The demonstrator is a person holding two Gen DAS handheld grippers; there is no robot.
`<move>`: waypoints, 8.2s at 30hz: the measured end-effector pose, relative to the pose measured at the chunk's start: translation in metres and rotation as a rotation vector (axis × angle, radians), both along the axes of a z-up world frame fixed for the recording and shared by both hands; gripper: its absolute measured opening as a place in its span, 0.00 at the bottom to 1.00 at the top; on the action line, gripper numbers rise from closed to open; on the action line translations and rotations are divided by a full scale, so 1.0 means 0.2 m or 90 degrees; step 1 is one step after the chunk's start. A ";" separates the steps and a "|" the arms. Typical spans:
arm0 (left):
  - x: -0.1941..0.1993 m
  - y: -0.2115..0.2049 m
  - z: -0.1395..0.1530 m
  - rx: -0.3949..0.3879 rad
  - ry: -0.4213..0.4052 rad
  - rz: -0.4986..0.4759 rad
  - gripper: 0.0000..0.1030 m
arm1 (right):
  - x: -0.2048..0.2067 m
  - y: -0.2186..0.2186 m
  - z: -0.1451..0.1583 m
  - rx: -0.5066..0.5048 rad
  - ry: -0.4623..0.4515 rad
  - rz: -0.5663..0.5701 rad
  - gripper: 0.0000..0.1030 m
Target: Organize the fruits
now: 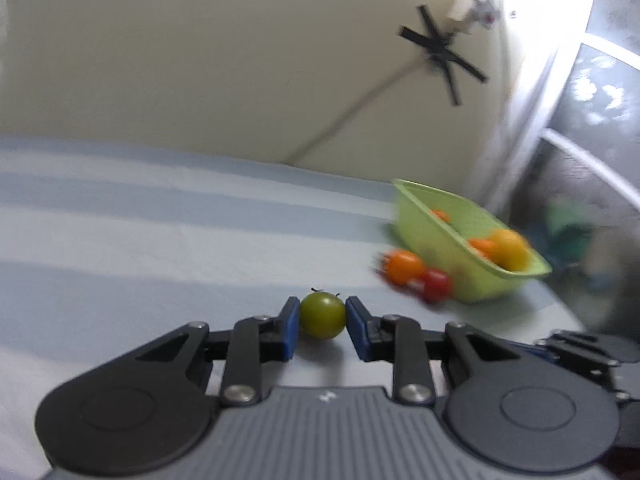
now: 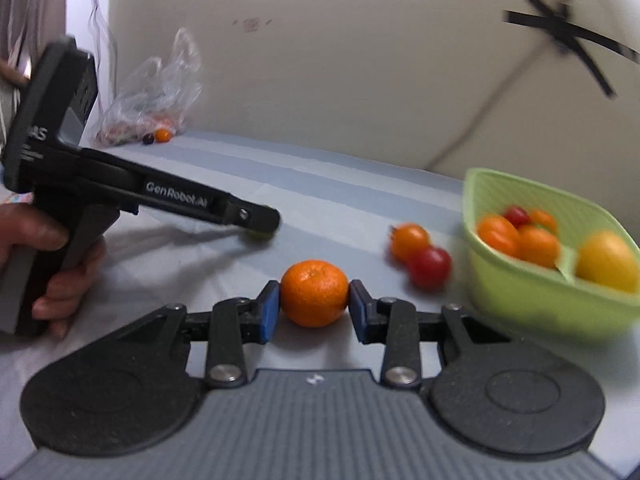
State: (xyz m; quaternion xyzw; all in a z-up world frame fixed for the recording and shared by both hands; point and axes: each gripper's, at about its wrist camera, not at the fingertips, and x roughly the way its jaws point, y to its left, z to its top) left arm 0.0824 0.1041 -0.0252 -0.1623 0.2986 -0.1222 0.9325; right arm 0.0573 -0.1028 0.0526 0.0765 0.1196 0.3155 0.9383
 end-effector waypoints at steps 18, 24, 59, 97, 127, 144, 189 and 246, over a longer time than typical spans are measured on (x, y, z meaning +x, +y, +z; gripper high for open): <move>0.39 -0.61 0.32 -0.050 -0.015 -0.152 0.26 | 0.01 -0.53 -0.04 0.136 -0.041 -0.204 0.38; 0.65 -0.65 0.27 -0.043 0.025 -0.104 0.26 | 0.28 -0.49 -0.01 0.104 -0.065 -0.234 0.39; -0.25 -0.42 0.09 0.191 -0.027 0.033 0.50 | -0.09 -0.38 -0.14 0.235 0.041 -0.154 0.50; -0.39 -0.41 0.07 0.233 -0.079 0.076 0.52 | -0.24 -0.30 -0.21 0.302 0.071 -0.236 0.50; -0.42 -0.37 0.09 0.201 -0.114 0.062 0.75 | -0.23 -0.30 -0.21 0.300 0.090 -0.260 0.50; -0.48 -0.34 0.11 0.164 -0.166 0.075 1.00 | -0.20 -0.29 -0.21 0.288 0.098 -0.268 0.52; -0.49 -0.41 0.10 0.233 -0.165 0.081 1.00 | -0.26 -0.27 -0.21 0.283 0.074 -0.278 0.65; -0.34 -0.40 0.06 0.215 -0.034 0.028 1.00 | -0.22 -0.22 -0.19 0.243 0.109 -0.298 0.65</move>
